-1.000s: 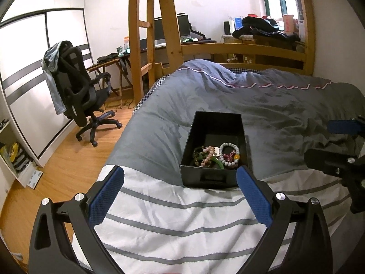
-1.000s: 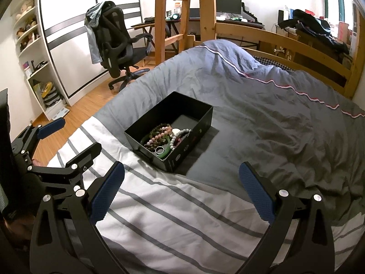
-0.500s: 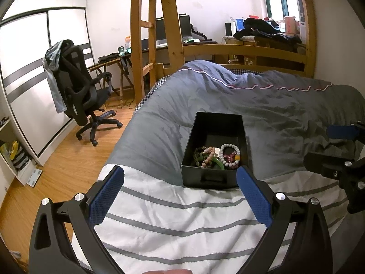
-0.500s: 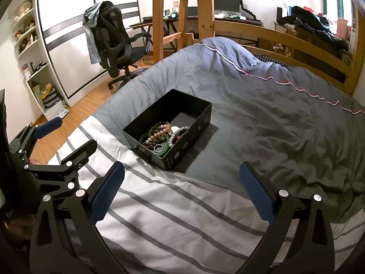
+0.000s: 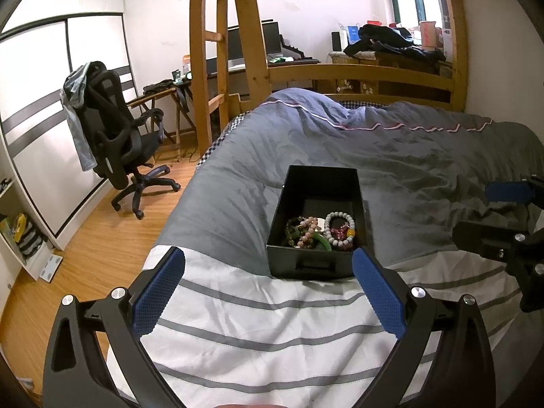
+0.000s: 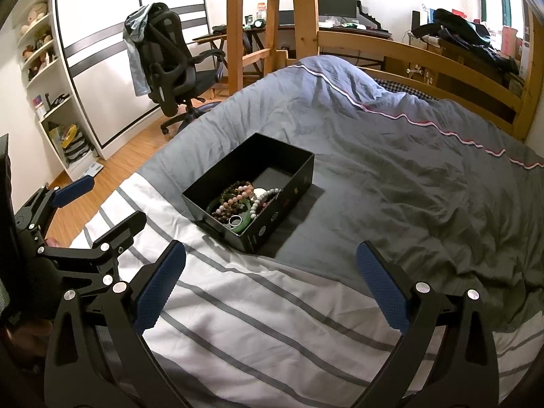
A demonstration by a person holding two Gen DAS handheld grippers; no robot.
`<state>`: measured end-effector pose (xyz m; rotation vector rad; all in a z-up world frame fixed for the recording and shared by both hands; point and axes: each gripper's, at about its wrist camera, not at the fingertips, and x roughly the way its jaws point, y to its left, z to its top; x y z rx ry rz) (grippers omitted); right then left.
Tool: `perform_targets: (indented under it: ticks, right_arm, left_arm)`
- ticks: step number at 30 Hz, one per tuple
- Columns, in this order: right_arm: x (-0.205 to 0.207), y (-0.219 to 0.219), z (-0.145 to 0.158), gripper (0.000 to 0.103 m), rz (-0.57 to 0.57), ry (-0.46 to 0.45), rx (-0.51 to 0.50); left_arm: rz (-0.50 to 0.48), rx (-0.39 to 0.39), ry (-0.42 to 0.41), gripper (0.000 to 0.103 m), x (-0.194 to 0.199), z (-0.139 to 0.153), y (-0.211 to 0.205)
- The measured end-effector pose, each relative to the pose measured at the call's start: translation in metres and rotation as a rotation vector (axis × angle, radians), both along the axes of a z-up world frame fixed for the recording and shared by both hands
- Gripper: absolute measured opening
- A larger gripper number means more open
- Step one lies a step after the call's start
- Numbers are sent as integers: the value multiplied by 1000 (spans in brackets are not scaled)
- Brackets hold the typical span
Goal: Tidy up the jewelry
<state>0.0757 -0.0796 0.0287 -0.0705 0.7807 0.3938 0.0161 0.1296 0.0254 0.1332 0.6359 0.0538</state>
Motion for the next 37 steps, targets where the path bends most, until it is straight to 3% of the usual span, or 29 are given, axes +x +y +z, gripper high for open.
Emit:
perform_targets:
  ticks: [37]
  right_arm:
    - [-2, -1, 3, 99, 10, 2, 4]
  left_arm:
    - [-25, 24, 28, 97, 1, -7, -6]
